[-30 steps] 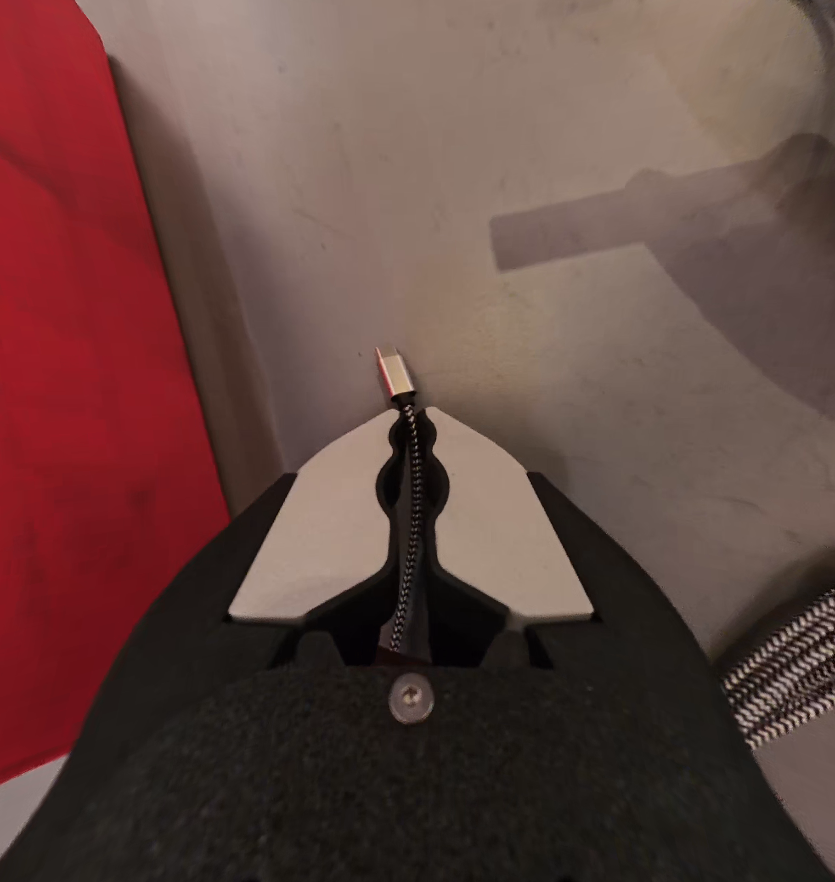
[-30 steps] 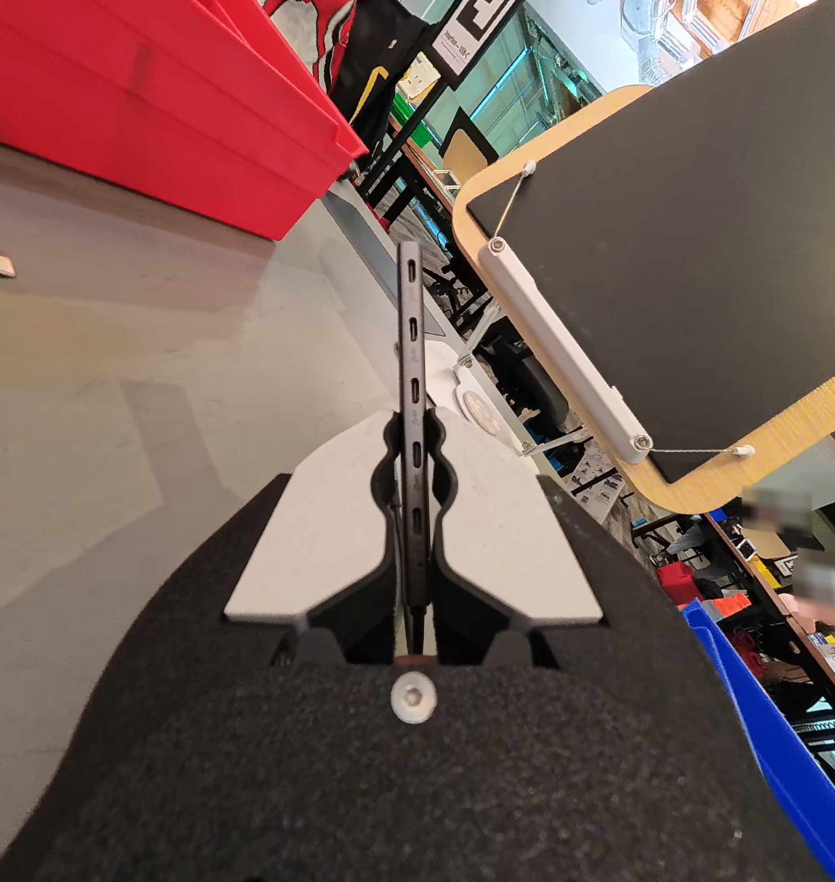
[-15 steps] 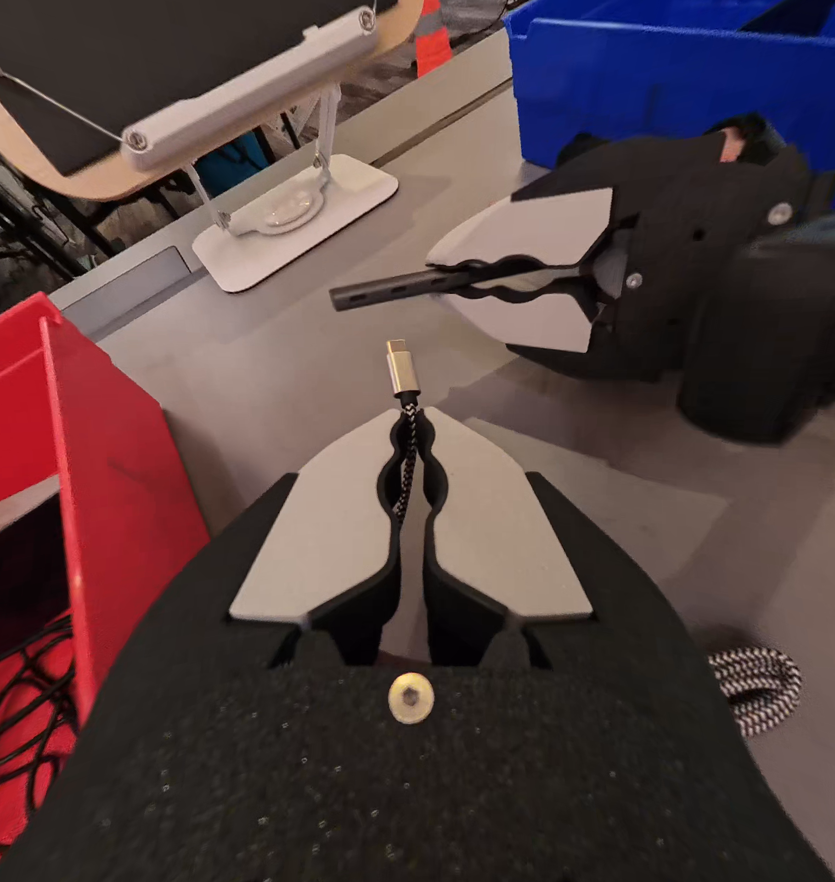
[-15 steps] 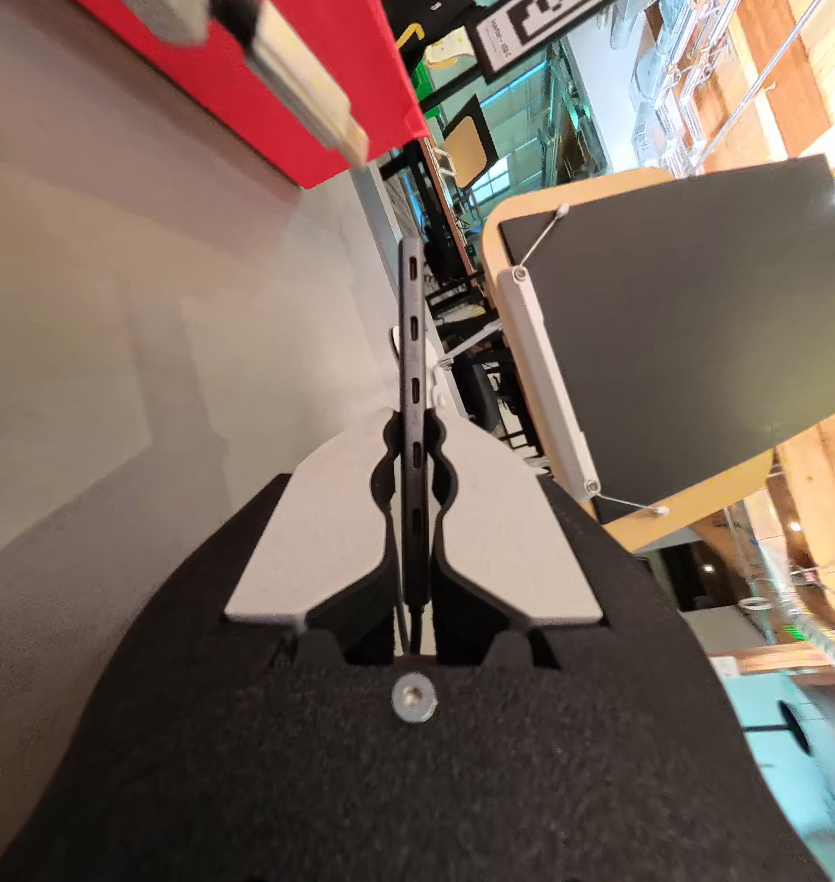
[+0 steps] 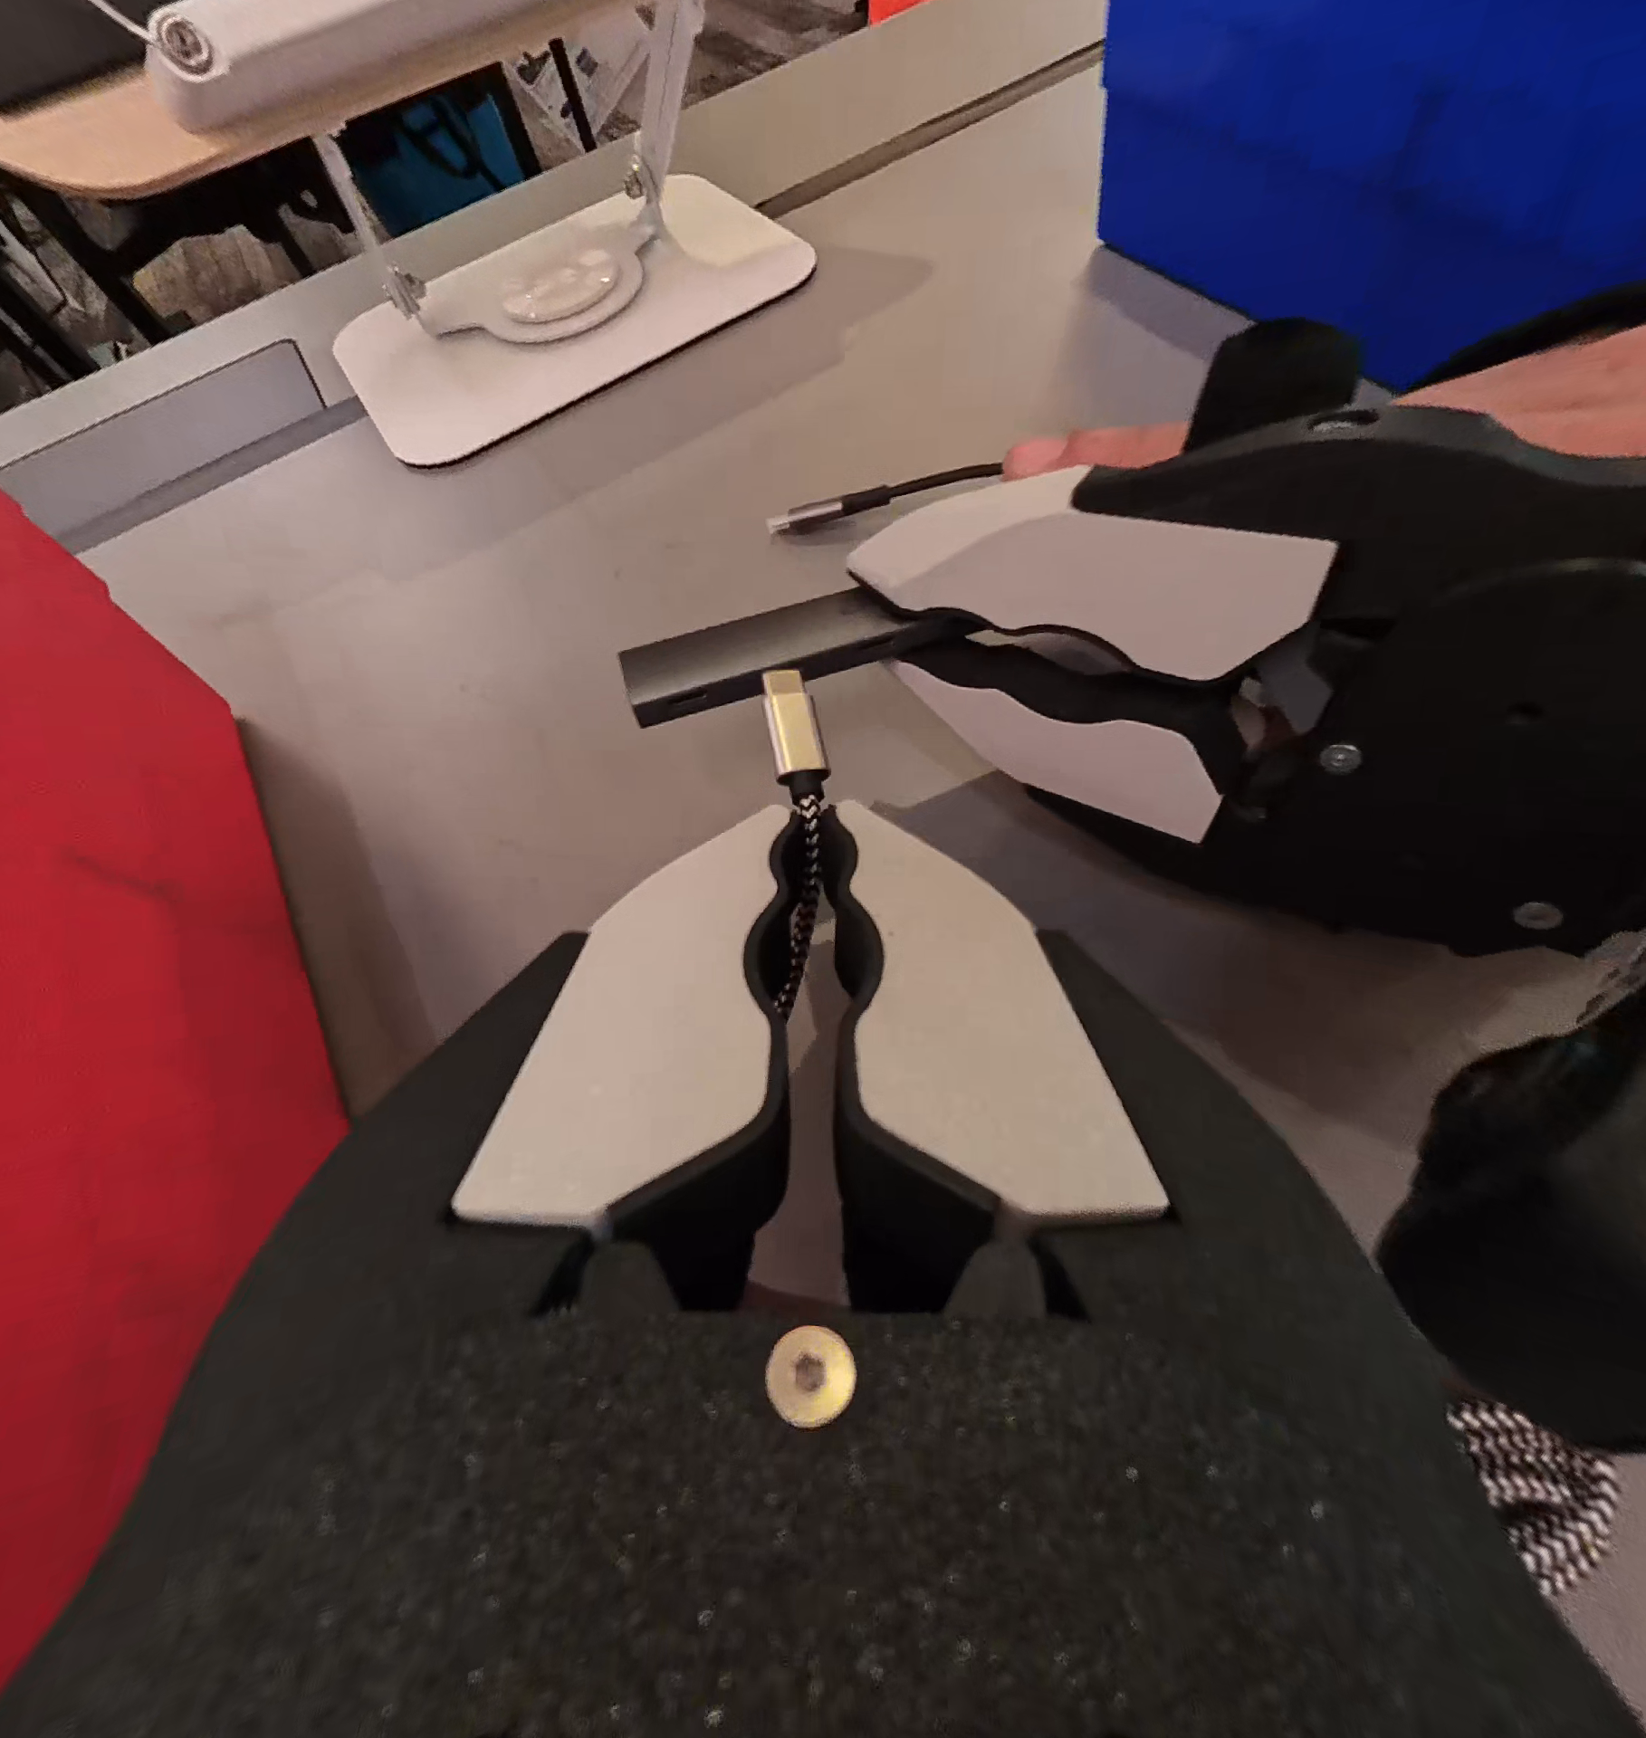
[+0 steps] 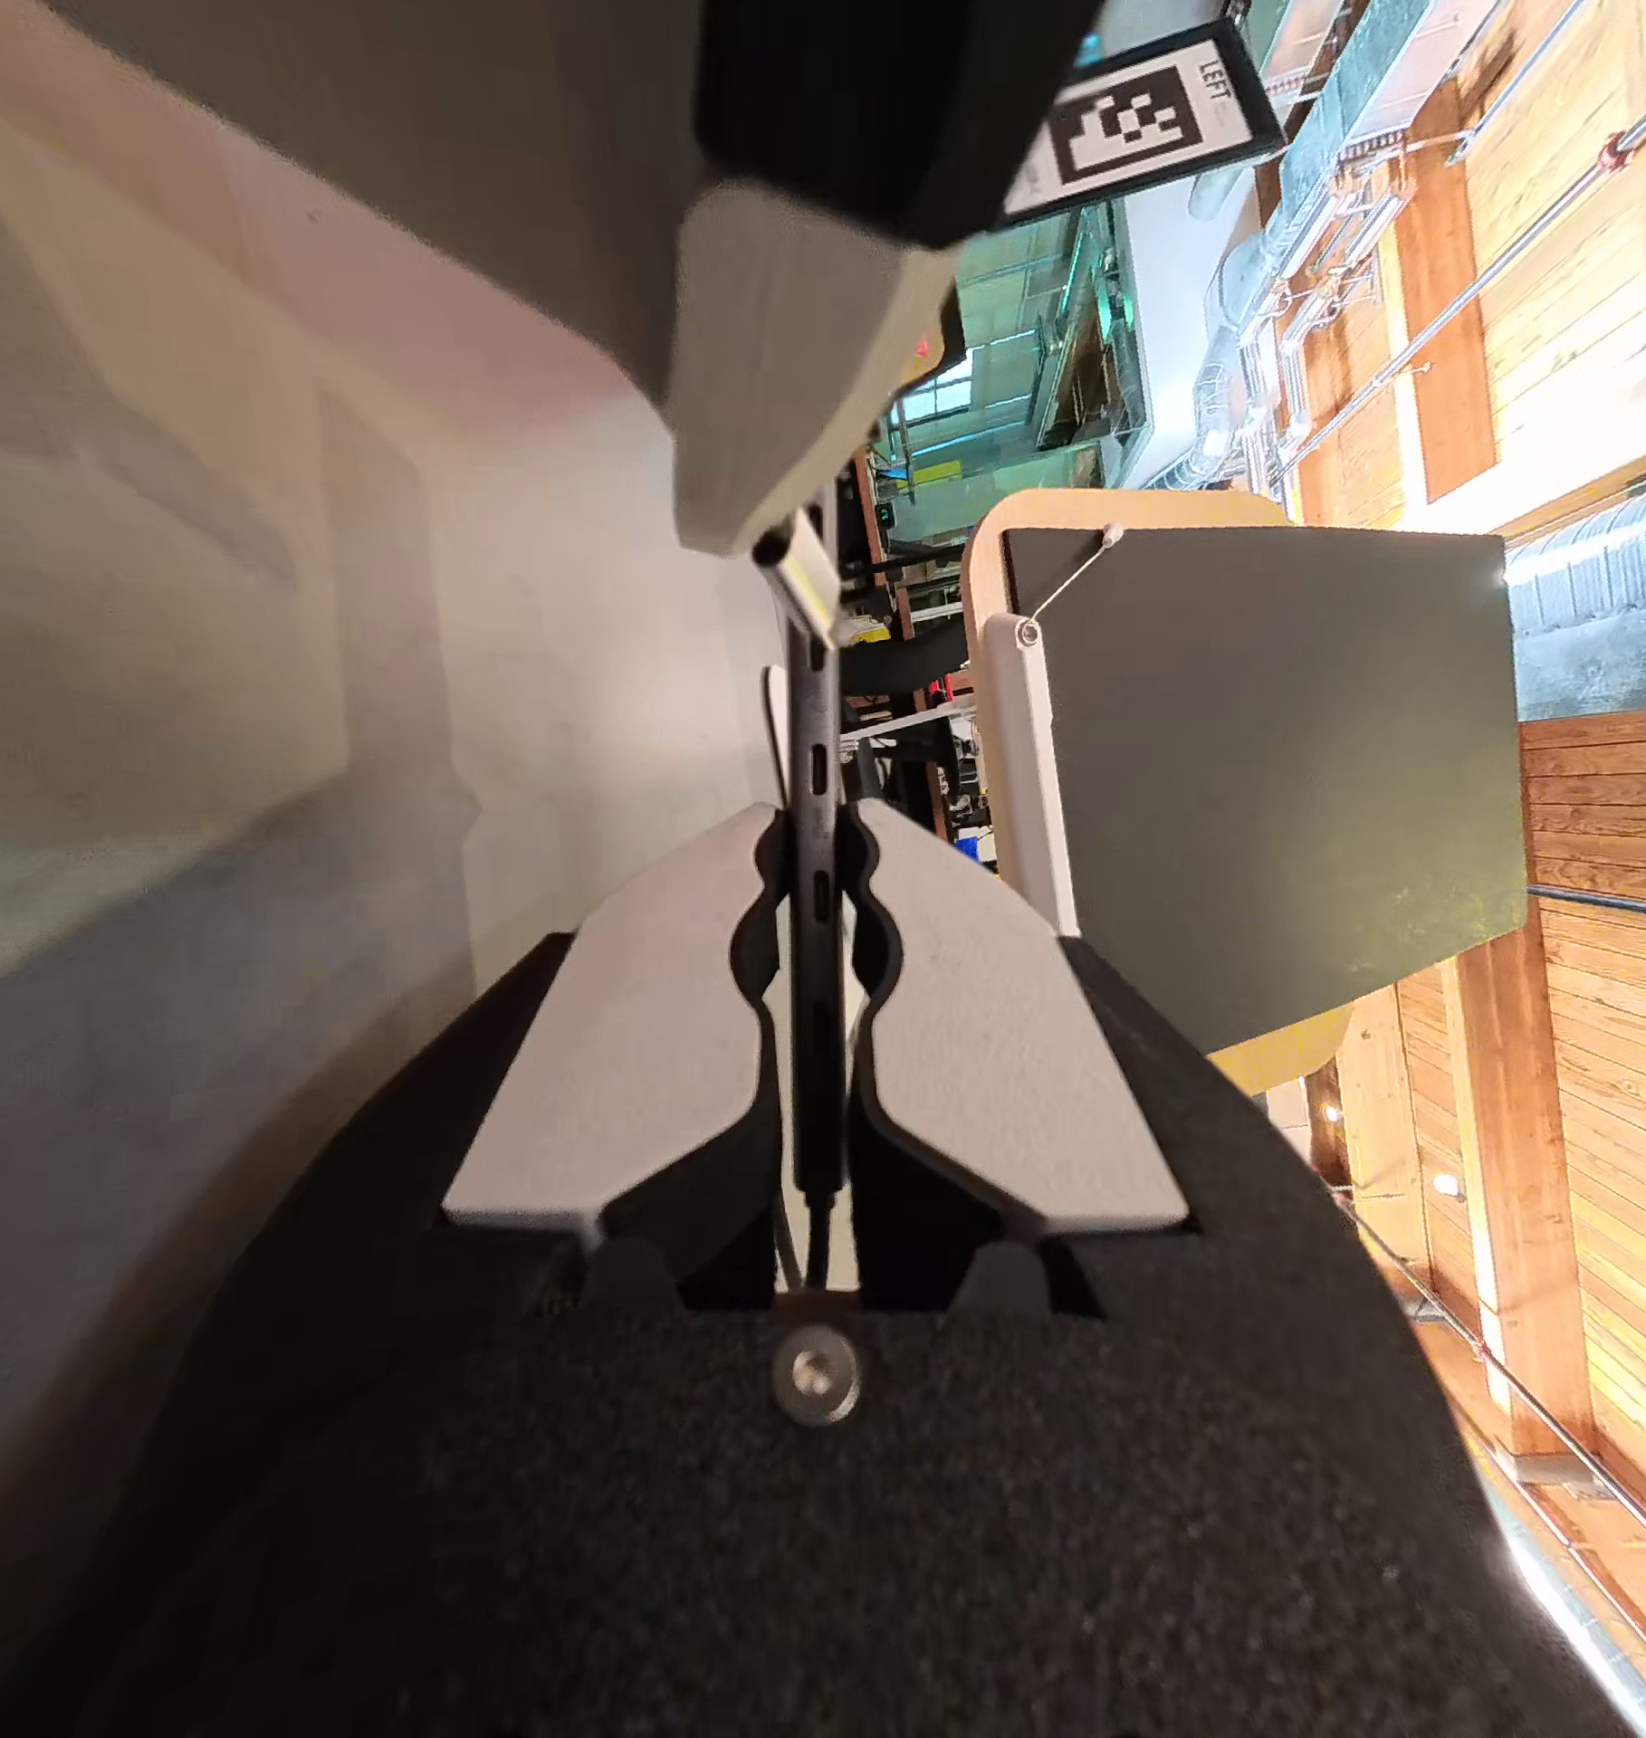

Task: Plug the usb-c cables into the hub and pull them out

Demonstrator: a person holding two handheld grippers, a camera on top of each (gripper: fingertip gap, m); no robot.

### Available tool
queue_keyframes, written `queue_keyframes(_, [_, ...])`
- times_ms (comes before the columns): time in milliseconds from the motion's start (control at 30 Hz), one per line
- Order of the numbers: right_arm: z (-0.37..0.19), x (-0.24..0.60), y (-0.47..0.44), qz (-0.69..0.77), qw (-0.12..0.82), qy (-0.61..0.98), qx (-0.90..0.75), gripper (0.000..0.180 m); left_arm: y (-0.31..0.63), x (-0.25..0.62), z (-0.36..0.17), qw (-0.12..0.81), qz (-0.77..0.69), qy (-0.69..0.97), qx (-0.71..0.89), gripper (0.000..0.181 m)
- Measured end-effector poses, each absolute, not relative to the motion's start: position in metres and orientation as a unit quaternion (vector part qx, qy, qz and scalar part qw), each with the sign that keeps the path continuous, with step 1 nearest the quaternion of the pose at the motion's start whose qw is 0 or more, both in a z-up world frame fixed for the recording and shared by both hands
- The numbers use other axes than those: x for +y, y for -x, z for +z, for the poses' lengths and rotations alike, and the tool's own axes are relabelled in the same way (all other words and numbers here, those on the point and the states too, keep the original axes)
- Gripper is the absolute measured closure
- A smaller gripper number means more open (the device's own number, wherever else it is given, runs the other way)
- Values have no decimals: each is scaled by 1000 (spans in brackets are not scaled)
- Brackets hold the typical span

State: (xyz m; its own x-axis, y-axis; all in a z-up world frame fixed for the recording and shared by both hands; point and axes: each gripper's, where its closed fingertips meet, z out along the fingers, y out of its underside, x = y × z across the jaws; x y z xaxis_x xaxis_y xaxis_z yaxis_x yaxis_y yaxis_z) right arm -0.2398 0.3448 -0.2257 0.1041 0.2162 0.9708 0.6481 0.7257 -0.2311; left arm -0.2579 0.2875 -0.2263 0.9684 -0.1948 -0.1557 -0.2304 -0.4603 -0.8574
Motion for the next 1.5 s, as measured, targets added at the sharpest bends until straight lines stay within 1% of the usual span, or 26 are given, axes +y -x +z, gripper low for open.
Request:
queue_keyframes(733, [-229, 340, 242, -171, 661, 314, -659, 170, 259, 288, -236, 484, -29, 869, 101, 178])
queue_keyframes(967, [-225, 329, 244, -209, 676, 248, -662, 170, 260, 286, -234, 480, -102, 869, 61, 178])
queue_keyframes(1067, [-223, 327, 244, -210, 682, 240, -658, 170, 260, 285, -232, 483, -109, 867, 61, 178])
queue_keyframes(1167, [-220, 326, 242, -199, 690, 243, -652, 170, 259, 285, -230, 491, -100, 862, 77, 178])
queue_keyframes(1333, [-217, 323, 239, -189, 697, 240, -649, 170, 257, 284, -229, 512, -38, 850, 118, 178])
queue_keyframes(1500, [-218, 321, 239, -178, 698, 242, -650, 170, 258, 283, -229, 514, -6, 847, 137, 177])
